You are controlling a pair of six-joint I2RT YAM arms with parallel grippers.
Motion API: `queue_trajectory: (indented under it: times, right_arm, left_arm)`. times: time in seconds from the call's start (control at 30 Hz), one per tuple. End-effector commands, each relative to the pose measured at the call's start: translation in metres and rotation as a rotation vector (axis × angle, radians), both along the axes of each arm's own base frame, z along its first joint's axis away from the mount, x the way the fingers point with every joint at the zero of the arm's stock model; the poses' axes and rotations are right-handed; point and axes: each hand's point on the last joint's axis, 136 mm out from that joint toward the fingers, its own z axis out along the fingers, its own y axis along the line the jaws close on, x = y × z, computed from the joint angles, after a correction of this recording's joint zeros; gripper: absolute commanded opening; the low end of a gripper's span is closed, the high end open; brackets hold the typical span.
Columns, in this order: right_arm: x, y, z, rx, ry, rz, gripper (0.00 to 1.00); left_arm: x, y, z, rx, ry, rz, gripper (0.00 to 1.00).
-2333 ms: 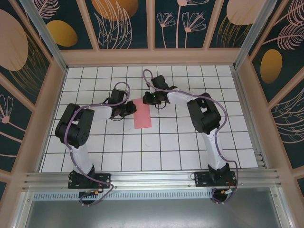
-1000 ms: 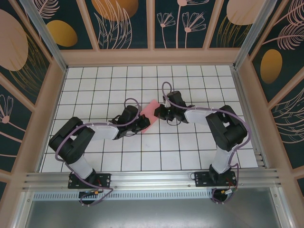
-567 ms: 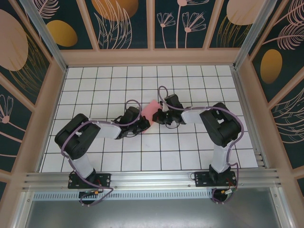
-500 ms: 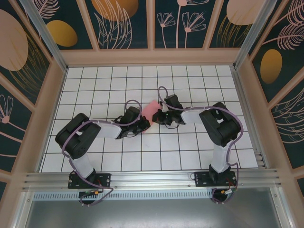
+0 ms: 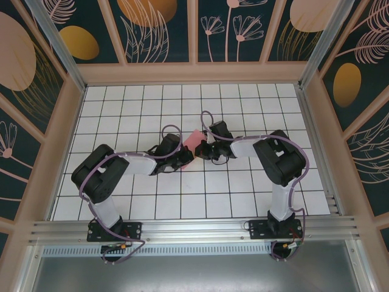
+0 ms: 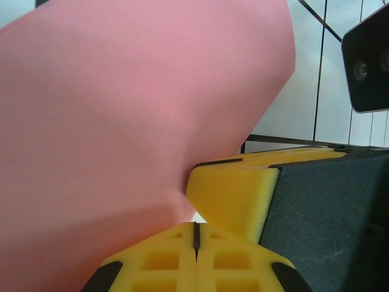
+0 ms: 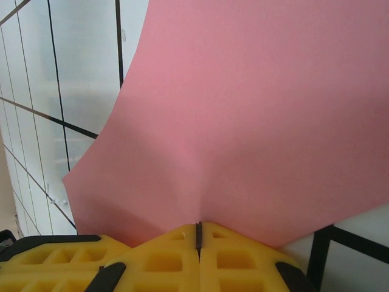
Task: Fold a paper plane with a square sheet of paper (pick it up from the middle)
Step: Hold the square sheet of paper at the center of the table, then fold the square sheet of paper in half at the center of the table.
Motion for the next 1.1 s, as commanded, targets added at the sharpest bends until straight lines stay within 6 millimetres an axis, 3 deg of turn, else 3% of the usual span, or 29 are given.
queue_trajectory:
  times: [0.0, 0.27, 0.57, 0.6, 1.07]
  right_arm:
    - [-0.003, -0.004, -0.015, -0.054, 0.02, 0.01, 0.0]
    - [-0.004, -0.005, -0.017, -0.064, 0.025, 0.013, 0.0]
    - [0.012, -0.021, -0.021, -0.088, 0.011, -0.02, 0.0]
    - [0.022, -0.031, -0.021, -0.093, 0.008, -0.049, 0.0]
    - [0.076, -0.078, -0.028, -0.136, -0.021, -0.158, 0.0]
  left_arm:
    - [-0.004, 0.003, -0.016, 0.048, 0.032, -0.011, 0.0]
    - [-0.02, 0.019, -0.04, 0.134, 0.116, -0.008, 0.0]
    - [-0.038, 0.035, -0.056, 0.177, 0.174, 0.005, 0.0]
    - [-0.038, 0.036, -0.056, 0.178, 0.177, 0.004, 0.0]
    - [-0.041, 0.037, -0.057, 0.184, 0.18, 0.003, 0.0]
